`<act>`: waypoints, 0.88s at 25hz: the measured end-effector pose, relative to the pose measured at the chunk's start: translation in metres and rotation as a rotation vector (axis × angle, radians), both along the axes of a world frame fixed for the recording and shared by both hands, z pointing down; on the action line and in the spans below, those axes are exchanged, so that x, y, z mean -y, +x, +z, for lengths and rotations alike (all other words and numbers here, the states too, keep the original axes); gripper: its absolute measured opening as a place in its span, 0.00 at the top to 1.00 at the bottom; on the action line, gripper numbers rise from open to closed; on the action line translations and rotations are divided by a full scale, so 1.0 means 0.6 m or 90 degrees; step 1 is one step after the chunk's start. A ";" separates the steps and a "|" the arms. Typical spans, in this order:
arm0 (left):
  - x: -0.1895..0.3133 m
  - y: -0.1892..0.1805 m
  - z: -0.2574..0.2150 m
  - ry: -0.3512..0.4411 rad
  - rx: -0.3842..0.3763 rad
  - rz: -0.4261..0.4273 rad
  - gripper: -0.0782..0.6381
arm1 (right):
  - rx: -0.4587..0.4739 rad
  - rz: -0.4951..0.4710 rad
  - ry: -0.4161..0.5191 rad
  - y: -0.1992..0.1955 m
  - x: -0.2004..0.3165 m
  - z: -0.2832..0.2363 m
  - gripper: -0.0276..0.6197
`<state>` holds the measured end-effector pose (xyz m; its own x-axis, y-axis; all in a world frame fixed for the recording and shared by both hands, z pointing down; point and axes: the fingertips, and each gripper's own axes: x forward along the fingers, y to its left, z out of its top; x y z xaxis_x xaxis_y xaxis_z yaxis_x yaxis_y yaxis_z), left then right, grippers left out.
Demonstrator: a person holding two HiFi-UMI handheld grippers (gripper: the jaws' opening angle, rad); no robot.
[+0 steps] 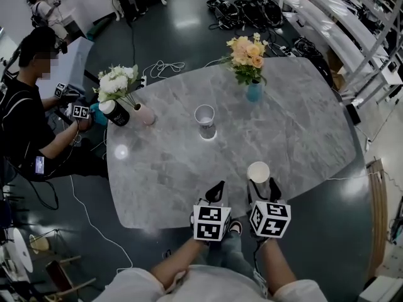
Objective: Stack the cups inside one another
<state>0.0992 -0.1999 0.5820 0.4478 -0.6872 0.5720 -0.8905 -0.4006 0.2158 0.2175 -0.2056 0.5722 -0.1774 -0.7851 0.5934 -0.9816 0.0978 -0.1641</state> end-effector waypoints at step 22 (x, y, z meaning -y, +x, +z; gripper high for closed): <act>-0.030 -0.027 -0.067 0.053 -0.011 0.000 0.90 | -0.021 0.060 0.082 0.019 -0.040 -0.094 0.86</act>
